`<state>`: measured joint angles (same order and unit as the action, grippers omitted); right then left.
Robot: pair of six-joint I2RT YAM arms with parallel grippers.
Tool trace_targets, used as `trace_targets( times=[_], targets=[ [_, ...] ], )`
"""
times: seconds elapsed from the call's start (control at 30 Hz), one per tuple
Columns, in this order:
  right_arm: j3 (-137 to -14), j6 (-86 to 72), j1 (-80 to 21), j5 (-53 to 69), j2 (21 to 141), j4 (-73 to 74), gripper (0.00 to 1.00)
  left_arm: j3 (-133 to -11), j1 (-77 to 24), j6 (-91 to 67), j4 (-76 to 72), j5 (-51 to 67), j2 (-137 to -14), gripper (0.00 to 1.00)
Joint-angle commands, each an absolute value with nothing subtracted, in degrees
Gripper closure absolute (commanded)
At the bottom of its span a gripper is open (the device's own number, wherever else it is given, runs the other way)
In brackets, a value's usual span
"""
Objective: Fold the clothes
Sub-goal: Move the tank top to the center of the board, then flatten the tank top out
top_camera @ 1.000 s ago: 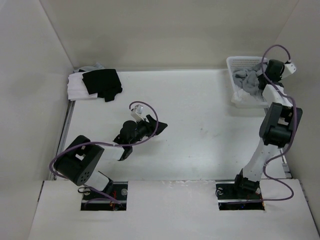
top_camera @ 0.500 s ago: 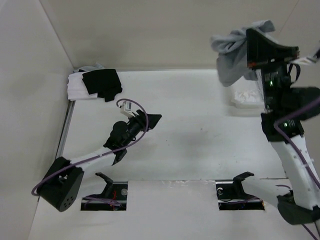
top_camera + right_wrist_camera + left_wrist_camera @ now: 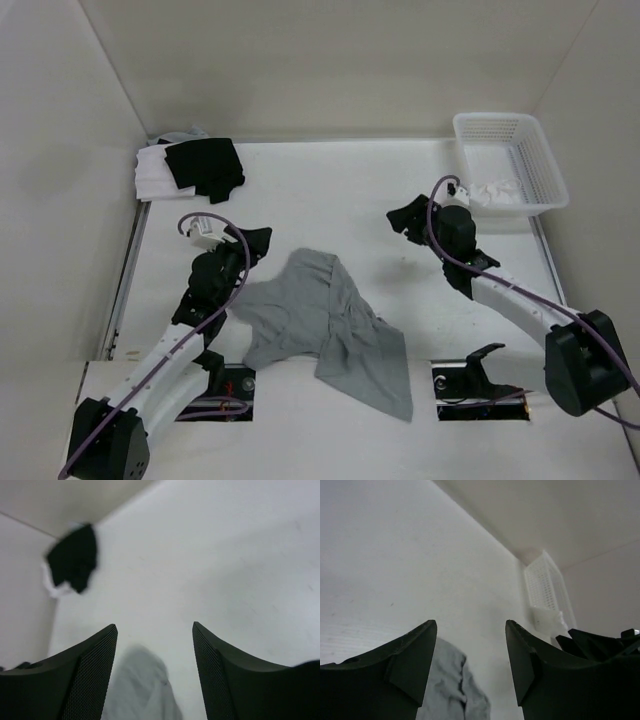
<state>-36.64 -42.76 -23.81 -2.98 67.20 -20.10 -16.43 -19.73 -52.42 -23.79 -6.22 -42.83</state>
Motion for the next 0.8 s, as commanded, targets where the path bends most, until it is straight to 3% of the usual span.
trace_targets(
  times=[0.0,0.1,0.17,0.2,0.27,0.37,0.4,0.57,0.77],
  targets=[
    [-37.4,-43.3,-24.2,-1.1,64.2,-18.9,0.34,-13.6,-18.7,-51.4,-15.4,-5.5,-43.4,0.44],
    [-34.5,-42.3,-27.5,-1.4,63.4,-13.6,0.56,-13.0,-19.6,-50.5,-14.0,-5.1,-45.1,0.48],
    [-32.4,-41.4,-31.2,-1.2,62.4,-6.9,0.78,-13.3,-21.1,-49.2,-13.4,-4.4,-47.4,0.51],
    [-31.6,-41.3,-33.1,-1.5,62.0,-4.2,0.81,-13.7,-22.3,-48.3,-13.2,-4.3,-49.2,0.51],
    [-30.3,-40.8,-38.2,-1.8,61.8,1.5,0.76,-14.8,-25.0,-46.6,-13.2,-4.3,-53.7,0.51],
    [-28.7,-41.2,-43.2,-4.7,62.0,4.7,0.42,-17.7,-29.4,-44.6,-14.7,-4.3,-62.2,0.49],
    [-28.1,-41.7,-44.0,-6.2,62.7,5.2,0.38,-19.0,-31.1,-44.2,-15.9,-4.2,-65.4,0.49],
    [-27.7,-45.4,-44.2,-8.7,65.2,7.3,0.39,-24.8,-38.4,-43.4,-20.5,-3.3,-74.3,0.5],
    [-28.2,-47.7,-45.1,-8.9,72.1,6.7,0.4,-28.0,-39.9,-42.9,-23.1,-3.0,-79.7,0.48]
  ],
)
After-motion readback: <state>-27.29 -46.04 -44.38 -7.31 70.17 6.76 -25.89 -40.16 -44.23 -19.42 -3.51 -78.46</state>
